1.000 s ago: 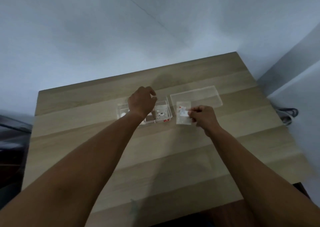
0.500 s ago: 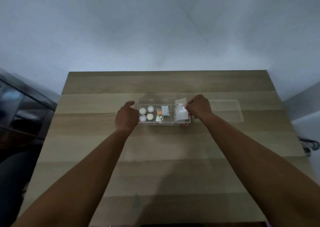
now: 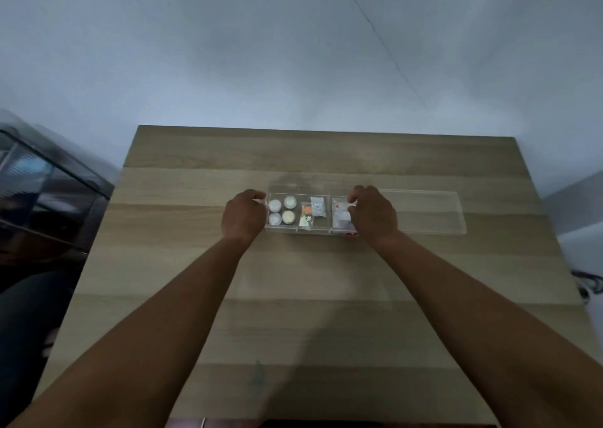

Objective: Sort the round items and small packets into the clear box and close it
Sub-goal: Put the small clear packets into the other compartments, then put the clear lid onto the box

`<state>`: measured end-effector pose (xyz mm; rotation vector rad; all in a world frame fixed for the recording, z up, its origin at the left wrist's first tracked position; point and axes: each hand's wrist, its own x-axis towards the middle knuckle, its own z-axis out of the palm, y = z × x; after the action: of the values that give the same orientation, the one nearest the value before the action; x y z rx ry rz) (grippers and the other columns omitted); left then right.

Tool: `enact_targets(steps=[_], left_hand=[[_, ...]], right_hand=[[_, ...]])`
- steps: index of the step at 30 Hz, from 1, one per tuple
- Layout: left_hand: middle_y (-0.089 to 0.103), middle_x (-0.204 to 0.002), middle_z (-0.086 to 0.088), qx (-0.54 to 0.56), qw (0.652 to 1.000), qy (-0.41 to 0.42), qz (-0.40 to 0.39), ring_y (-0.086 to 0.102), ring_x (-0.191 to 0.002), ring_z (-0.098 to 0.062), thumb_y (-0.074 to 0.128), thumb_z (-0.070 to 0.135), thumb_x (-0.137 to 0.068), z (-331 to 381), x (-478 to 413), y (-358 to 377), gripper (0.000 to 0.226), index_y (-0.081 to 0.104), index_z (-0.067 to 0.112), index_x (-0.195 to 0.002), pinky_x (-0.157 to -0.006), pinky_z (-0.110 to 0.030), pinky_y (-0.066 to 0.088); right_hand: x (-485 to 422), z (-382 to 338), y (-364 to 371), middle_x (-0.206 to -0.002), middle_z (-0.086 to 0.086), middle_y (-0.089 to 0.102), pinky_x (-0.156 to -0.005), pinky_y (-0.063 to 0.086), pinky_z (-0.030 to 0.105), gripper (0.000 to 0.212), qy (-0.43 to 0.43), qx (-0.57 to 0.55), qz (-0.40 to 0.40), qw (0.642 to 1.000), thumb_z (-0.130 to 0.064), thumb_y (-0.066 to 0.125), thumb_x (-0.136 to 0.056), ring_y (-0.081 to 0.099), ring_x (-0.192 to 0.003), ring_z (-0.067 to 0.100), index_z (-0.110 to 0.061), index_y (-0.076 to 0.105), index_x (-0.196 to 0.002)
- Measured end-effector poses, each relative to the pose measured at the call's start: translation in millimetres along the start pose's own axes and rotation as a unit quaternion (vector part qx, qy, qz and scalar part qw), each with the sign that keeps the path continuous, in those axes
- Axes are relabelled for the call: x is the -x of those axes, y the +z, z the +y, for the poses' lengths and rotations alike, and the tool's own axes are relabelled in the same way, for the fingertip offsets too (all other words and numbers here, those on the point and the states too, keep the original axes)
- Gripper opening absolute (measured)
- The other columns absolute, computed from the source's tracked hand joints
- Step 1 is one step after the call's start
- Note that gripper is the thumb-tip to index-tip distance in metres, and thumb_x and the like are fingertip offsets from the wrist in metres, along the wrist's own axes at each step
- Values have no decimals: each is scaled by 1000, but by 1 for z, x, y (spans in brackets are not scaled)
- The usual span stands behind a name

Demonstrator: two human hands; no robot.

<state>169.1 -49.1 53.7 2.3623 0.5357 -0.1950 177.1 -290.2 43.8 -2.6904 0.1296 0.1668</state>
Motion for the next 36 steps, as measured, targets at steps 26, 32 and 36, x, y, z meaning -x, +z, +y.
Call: enact_targets(steps=[26, 32, 36], left_hand=[[1, -162, -22, -138, 940, 156, -269, 3, -150, -39, 58, 27, -89, 164, 82, 165, 84, 6, 17, -154, -122, -47, 11], [-9, -161, -25, -94, 959, 69, -258, -4, -150, -39, 63, 25, -84, 159, 88, 179, 96, -3, 19, -154, -123, -48, 8], [3, -161, -24, -38, 969, 69, -236, 6, -150, -37, 61, 22, -85, 154, 88, 177, 90, 4, 15, -154, -123, -48, 14]], right_hand=[[35, 166, -61, -130, 23, 52, -101, 40, 38, 41, 230, -164, 79, 956, -9, 53, -85, 47, -121, 36, 1, 51, -124], [45, 162, -55, -135, 19, 47, -100, 42, 41, 59, 244, -220, 33, 944, -14, 54, -82, 49, -120, 34, -7, 35, -138], [45, 160, -55, -132, 20, 49, -97, 43, 41, 55, 252, -230, 59, 938, -16, 60, -82, 51, -117, 34, -4, 40, -132]])
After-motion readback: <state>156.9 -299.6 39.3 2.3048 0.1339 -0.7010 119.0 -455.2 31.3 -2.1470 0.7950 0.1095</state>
